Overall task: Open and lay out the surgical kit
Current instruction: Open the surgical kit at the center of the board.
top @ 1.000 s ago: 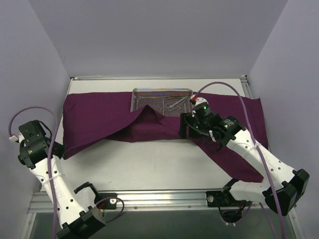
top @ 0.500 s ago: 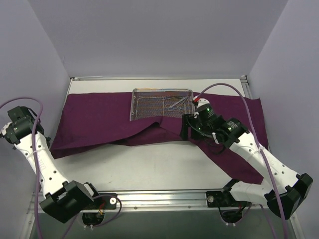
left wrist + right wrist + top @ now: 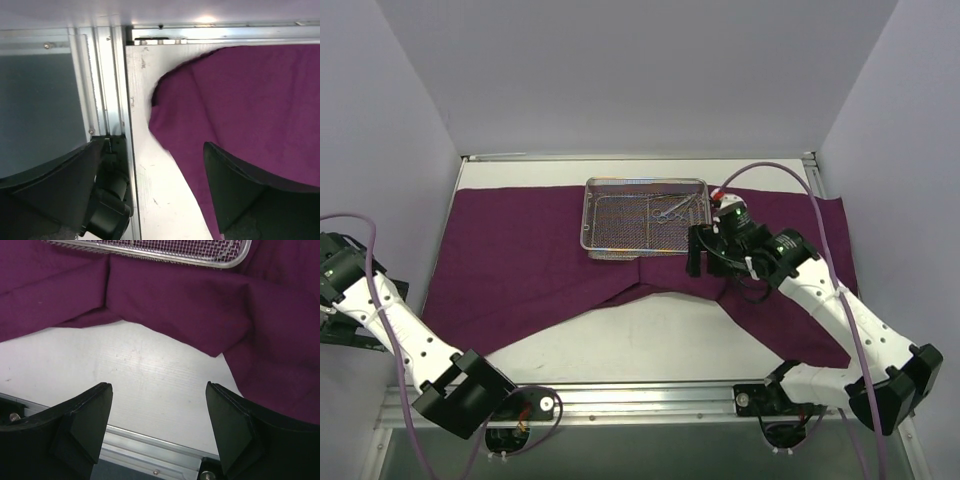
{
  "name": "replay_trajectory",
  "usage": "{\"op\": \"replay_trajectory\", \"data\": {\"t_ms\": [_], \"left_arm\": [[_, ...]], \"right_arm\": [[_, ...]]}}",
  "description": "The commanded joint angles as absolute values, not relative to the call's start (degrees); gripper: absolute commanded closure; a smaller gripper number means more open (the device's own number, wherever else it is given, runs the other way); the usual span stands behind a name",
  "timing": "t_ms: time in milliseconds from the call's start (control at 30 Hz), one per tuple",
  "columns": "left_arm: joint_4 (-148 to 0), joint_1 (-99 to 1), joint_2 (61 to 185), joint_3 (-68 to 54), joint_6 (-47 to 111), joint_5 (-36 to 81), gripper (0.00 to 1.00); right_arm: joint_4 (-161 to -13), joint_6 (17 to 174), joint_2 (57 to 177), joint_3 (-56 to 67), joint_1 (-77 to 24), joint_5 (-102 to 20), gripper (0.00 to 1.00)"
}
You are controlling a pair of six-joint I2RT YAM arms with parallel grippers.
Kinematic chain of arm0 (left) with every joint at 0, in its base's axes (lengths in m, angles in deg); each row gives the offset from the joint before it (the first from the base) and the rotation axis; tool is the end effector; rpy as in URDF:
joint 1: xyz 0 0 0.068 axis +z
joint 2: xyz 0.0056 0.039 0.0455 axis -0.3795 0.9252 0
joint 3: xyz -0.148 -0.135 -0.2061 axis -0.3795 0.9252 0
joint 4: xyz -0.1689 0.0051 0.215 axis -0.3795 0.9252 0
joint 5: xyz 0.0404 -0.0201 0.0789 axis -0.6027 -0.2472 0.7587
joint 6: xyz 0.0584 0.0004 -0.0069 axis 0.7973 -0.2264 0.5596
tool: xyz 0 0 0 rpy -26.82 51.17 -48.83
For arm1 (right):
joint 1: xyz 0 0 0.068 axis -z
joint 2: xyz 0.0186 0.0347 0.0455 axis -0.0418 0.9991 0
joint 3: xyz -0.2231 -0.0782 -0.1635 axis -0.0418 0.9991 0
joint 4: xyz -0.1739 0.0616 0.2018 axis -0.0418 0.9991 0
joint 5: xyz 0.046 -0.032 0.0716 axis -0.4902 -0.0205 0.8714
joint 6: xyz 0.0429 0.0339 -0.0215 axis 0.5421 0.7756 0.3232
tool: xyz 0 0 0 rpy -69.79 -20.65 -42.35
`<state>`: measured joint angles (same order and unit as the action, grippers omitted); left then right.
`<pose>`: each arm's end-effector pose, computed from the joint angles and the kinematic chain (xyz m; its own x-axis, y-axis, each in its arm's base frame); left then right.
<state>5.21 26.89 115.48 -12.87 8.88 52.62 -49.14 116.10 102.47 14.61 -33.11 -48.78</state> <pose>0.1202 0.1636 0.3711 -0.0397 -0.8568 -0.5141 -0.9982 0.0103 0.0599 0.2100 0.1499 0.3575 -0.7167 0.0497 -0.6956 -0.2850 0.8895 0.3572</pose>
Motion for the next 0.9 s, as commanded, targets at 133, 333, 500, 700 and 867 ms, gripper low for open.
{"op": "replay_trajectory", "data": {"t_ms": [133,333,500,700,867], "left_arm": [[19.1,20.4,107.9,-10.2,4.9,46.5,0.06],[4.4,-3.1,119.7,-15.1,-1.0,46.3,0.01],[-7.1,-19.0,134.8,-21.2,5.9,43.9,0.19],[-16.7,-19.3,147.7,-26.2,18.3,35.4,0.70],[-19.0,-19.9,156.9,-32.1,23.8,31.0,0.98]], "right_arm": [[-46.9,112.4,112.0,3.0,-32.8,-49.6,0.15],[-48.2,115.3,122.6,0.0,-23.3,-39.9,0.18],[-48.5,113.2,127.7,-1.8,-16.9,-39.9,0.25],[-53.5,113.7,125.7,4.9,-4.1,-37.8,0.65],[-58.5,113.6,130.2,7.2,-2.8,-32.9,0.83]]}}
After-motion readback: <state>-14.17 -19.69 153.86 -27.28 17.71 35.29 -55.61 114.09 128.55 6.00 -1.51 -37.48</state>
